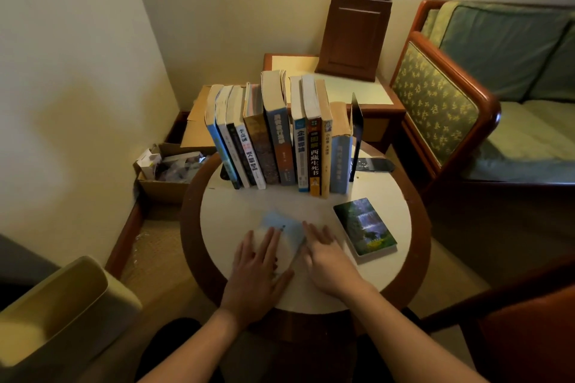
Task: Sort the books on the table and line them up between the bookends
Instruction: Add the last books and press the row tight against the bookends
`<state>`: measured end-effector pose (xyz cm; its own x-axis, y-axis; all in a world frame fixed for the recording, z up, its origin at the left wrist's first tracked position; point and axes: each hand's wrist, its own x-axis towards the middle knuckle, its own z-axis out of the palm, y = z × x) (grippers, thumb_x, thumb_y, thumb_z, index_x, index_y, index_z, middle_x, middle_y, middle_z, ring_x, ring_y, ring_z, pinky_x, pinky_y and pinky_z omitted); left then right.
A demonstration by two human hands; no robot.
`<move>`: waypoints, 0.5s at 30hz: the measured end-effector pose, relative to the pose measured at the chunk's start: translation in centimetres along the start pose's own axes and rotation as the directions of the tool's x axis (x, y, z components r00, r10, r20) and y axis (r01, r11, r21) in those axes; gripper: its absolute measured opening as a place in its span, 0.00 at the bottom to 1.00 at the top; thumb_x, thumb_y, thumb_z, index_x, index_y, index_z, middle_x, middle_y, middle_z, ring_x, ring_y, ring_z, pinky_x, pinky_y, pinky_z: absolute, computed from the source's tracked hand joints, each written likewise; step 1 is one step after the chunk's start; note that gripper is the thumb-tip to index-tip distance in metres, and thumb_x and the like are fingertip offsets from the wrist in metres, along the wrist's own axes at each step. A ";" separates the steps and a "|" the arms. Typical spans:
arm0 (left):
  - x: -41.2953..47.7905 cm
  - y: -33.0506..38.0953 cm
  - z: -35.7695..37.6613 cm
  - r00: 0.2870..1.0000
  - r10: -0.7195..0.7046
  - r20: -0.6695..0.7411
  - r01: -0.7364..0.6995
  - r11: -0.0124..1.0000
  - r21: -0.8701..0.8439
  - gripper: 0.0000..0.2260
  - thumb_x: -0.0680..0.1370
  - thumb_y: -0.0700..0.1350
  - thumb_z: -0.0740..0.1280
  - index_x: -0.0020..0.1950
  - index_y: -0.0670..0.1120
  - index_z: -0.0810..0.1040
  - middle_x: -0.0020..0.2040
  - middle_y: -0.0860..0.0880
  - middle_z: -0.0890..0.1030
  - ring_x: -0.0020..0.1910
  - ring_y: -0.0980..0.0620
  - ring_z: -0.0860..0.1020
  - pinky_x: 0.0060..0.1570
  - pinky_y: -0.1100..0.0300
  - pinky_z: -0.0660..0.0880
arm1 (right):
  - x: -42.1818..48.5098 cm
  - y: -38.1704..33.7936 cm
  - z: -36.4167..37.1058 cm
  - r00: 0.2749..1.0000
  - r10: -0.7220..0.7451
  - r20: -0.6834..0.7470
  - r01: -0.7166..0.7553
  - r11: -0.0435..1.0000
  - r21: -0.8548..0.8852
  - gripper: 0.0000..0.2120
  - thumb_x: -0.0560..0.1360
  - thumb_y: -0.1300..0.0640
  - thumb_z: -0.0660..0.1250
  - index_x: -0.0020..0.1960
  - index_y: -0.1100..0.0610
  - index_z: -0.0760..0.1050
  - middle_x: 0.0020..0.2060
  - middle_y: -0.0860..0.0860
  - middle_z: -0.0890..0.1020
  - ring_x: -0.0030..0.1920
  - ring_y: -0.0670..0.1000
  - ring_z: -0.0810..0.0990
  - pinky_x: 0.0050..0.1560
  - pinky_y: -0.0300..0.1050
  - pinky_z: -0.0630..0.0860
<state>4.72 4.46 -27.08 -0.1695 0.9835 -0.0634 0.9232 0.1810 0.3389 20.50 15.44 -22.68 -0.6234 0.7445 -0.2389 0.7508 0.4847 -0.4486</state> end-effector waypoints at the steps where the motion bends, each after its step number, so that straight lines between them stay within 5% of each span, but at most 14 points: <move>1: -0.4 0.1 0.1 1.000 0.019 0.020 -0.019 1.000 0.024 0.35 0.79 0.71 0.44 0.79 0.59 0.32 0.81 0.55 0.36 0.79 0.42 0.33 0.78 0.45 0.36 | 0.0 0.0 0.0 0.999 0.017 -0.047 -0.015 0.999 0.045 0.28 0.84 0.52 0.54 0.82 0.53 0.51 0.77 0.57 0.64 0.78 0.59 0.59 0.76 0.53 0.57; 4: -1.0 0.3 0.2 0.995 0.091 0.045 -0.094 0.993 0.078 0.35 0.80 0.71 0.43 0.78 0.58 0.28 0.81 0.54 0.34 0.79 0.42 0.33 0.78 0.46 0.36 | -0.1 -0.4 -0.4 0.987 0.140 -0.079 -0.117 0.964 0.239 0.24 0.84 0.55 0.54 0.80 0.53 0.59 0.69 0.59 0.73 0.69 0.59 0.69 0.68 0.50 0.67; 10: -2.0 1.0 0.2 0.978 0.208 0.010 -0.209 0.975 0.080 0.36 0.81 0.70 0.46 0.80 0.55 0.34 0.81 0.54 0.37 0.80 0.46 0.36 0.77 0.50 0.35 | -0.7 -0.6 -0.2 0.970 0.243 -0.010 -0.218 0.887 0.407 0.23 0.82 0.55 0.56 0.77 0.56 0.64 0.71 0.58 0.64 0.73 0.59 0.63 0.75 0.51 0.61; 13: -2.1 1.0 0.1 0.973 0.232 -0.001 -0.231 0.971 0.068 0.37 0.81 0.70 0.48 0.80 0.54 0.33 0.82 0.52 0.38 0.80 0.48 0.37 0.78 0.52 0.35 | -1.4 -0.4 -0.7 0.971 0.237 -0.018 -0.204 0.872 0.445 0.23 0.81 0.54 0.59 0.76 0.50 0.63 0.69 0.55 0.64 0.71 0.57 0.65 0.73 0.53 0.65; 15: -2.0 0.9 0.2 0.958 0.287 0.019 -0.288 0.955 0.078 0.37 0.81 0.69 0.49 0.80 0.55 0.30 0.82 0.53 0.37 0.81 0.49 0.36 0.80 0.49 0.40 | -2.2 -0.2 -1.0 0.975 0.215 -0.054 -0.167 0.870 0.464 0.23 0.79 0.53 0.65 0.73 0.46 0.66 0.65 0.52 0.66 0.65 0.52 0.70 0.65 0.45 0.71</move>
<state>5.94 2.66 -26.83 0.1091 0.9939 0.0187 0.9570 -0.1101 0.2682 21.96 14.12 -21.19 -0.4343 0.8551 -0.2833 0.6561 0.0848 -0.7499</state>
